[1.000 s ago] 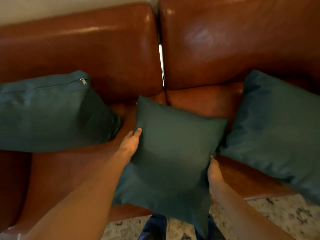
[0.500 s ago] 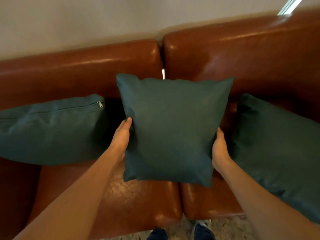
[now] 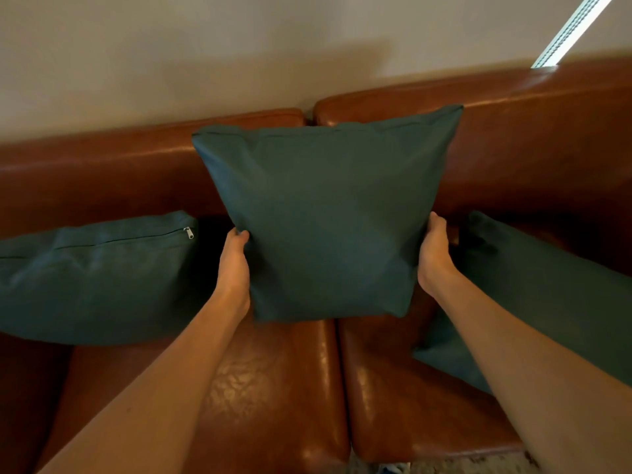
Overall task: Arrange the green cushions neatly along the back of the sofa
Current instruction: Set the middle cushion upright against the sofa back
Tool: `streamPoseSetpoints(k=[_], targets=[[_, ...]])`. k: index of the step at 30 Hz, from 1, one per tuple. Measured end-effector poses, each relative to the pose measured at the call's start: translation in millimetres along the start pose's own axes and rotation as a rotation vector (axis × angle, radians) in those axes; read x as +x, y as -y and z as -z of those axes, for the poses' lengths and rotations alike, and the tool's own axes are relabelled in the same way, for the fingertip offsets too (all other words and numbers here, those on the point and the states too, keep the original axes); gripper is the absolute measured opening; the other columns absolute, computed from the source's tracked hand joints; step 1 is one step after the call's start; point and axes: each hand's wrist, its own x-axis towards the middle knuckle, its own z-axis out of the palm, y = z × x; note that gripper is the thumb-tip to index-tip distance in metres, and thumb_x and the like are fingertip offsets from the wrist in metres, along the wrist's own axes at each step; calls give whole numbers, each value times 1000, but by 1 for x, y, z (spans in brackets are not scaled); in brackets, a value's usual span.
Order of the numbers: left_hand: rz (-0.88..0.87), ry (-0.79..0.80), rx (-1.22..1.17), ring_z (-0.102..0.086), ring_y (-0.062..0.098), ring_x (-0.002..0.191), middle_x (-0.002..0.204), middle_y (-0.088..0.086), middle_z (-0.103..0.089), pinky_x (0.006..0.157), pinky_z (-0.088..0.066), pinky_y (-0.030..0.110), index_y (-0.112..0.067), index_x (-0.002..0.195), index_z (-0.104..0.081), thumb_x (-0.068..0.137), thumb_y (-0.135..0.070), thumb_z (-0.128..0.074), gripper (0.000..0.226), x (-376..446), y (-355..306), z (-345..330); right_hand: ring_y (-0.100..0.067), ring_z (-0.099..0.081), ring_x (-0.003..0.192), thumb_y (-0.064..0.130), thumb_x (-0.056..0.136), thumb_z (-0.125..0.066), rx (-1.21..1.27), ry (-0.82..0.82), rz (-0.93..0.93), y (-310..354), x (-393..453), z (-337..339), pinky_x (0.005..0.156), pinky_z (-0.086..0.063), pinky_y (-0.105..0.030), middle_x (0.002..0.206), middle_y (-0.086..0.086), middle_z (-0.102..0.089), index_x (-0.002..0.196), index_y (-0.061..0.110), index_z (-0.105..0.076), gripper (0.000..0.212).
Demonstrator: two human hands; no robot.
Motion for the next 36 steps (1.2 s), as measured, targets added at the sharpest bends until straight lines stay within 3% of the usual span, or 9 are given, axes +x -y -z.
streamPoseSetpoints(k=[3,6,11,14,20,24,28,32,36], targets=[[17,-35,19,-57,5,105,110,-15,-63,78,-43,25,-30,132,-53,99,-24,-36,37,9,9,6,-14,-59,92,41,101,-22,-73,-1,5,-7,10,-4,82,-45,-36,103,3,-65,112,22,-63,46],[64,-48,98,-45,12,128,134,-12,-53,95,-35,29,-35,142,-43,99,-26,-38,44,18,25,12,-16,-57,95,36,102,-23,-138,-15,-32,-20,17,-7,89,-42,-40,106,4,-61,127,22,-55,43],[151,-62,87,-41,15,131,143,-10,-47,112,-31,46,-39,141,-42,97,-24,-38,46,22,36,9,-23,-54,111,32,99,-24,-156,-1,-60,-23,27,-8,103,-41,-48,118,2,-56,122,31,-53,37],[128,-52,19,-49,17,126,137,-7,-55,110,-37,49,-38,135,-49,95,-22,-40,44,21,35,8,-24,-54,116,31,98,-26,-134,-9,-28,-20,29,-5,106,-40,-52,110,6,-60,105,32,-56,31],[22,-90,-48,-54,12,118,119,-12,-64,109,-40,43,-43,108,-62,91,-13,-39,42,18,42,7,-27,-53,122,21,97,-27,41,18,59,-29,31,-2,84,-45,-40,123,-2,-60,101,25,-55,29],[23,-141,1,-56,10,115,111,-17,-64,104,-43,38,-41,118,-57,90,-12,-39,44,24,51,4,-25,-54,120,19,98,-27,-6,23,72,-35,41,-1,95,-46,-44,121,0,-60,101,28,-55,30],[33,-141,25,-53,11,118,123,-14,-61,107,-41,41,-38,130,-53,88,-14,-38,50,27,55,4,-27,-53,122,20,97,-30,3,24,60,-32,46,1,98,-45,-47,121,-1,-60,99,27,-56,28],[-7,-140,137,-50,11,125,132,-13,-57,108,-38,37,-40,132,-49,93,-25,-40,43,25,56,8,-22,-54,120,23,98,-31,-115,37,81,-35,47,4,104,-44,-48,124,2,-59,120,27,-55,32],[-72,-240,323,-40,21,138,151,1,-41,116,-31,44,-35,147,-33,89,-47,-39,59,23,72,5,-20,-51,122,29,102,-34,-254,-44,103,-39,43,1,104,-43,-41,138,1,-52,144,29,-39,42]])
